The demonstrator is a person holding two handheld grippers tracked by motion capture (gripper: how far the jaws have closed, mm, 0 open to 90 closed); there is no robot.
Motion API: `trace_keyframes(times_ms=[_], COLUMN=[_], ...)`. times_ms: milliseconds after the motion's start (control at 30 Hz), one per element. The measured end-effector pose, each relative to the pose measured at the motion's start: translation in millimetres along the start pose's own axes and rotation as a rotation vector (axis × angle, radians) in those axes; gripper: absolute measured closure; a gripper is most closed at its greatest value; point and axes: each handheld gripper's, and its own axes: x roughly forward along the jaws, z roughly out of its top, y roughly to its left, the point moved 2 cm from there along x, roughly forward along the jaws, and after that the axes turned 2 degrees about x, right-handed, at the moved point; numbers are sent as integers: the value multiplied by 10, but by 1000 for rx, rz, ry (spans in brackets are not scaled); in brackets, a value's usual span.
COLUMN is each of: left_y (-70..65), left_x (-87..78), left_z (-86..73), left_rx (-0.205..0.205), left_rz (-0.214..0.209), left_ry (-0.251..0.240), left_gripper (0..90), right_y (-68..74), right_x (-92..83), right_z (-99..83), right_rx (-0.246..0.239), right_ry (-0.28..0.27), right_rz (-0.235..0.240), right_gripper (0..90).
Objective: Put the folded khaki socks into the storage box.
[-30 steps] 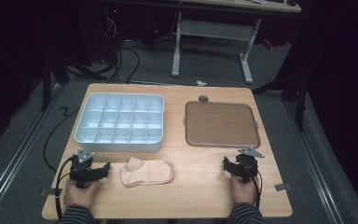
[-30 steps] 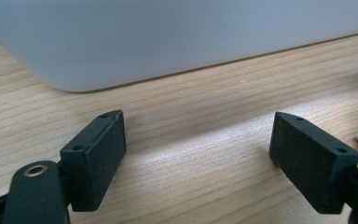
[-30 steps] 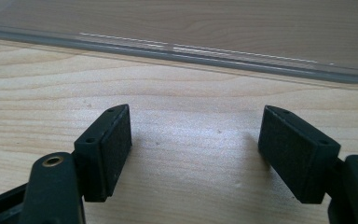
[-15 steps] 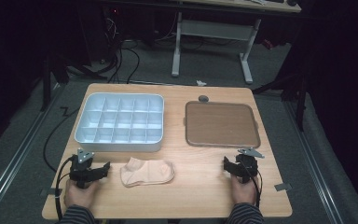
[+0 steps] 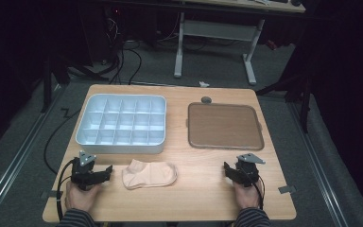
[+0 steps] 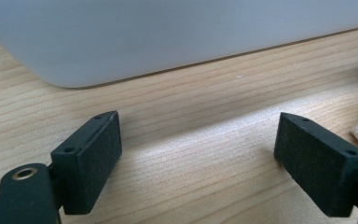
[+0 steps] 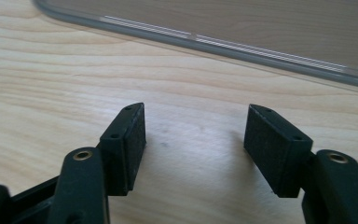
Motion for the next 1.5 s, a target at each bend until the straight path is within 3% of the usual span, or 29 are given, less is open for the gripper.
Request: trace_keyframes(times_ms=[100, 233, 333, 367, 567, 600, 633, 667, 700, 900, 1033, 1233, 1500], left_y=[-1, -20, -26, -43, -138, -160, -160, -199, -230, -436, -550, -615, -703], left_x=[-5, -26, -44, -84, -229, -273, -273, -314, -326, -351, -374, -347, -247], left_z=[-4, -2, 0, 2, 74, 104, 104, 141, 153, 162, 158, 129, 62], left_rx=[3, 6, -9, -28, -14, -30, -30, -52, -55, -24, -6, -10, -18], left_rz=[-3, -12, -29, -57, -122, -159, -159, -212, -228, -292, -297, -288, -274], left_ry=[-3, -10, -9, -22, -55, -72, -72, -85, -88, -67, -53, -24, 22], left_gripper=[159, 242, 262, 271, 296, 307, 307, 310, 312, 321, 331, 344, 360], right_y=[75, 152, 164, 190, 302, 365, 365, 420, 440, 624, 786, 1027, 1278], right_x=[-41, -100, -139, -194, -276, -289, -289, -278, -272, -285, -317, -293, -179], right_z=[-24, -23, -16, -7, 11, 16, 16, 18, 17, 19, 60, 109, 133], right_rx=[-5, -38, -23, -7, 4, -11, -11, -15, -17, -29, -63, -109, -133], right_ry=[-15, -19, -26, -38, -60, -67, -67, -63, -61, -59, -73, -68, -43], right_rz=[21, 45, 73, 100, 142, 165, 165, 186, 190, 262, 313, 382, 442], right_gripper=[409, 421, 435, 440, 493, 516, 516, 534, 539, 559, 563, 564, 563])
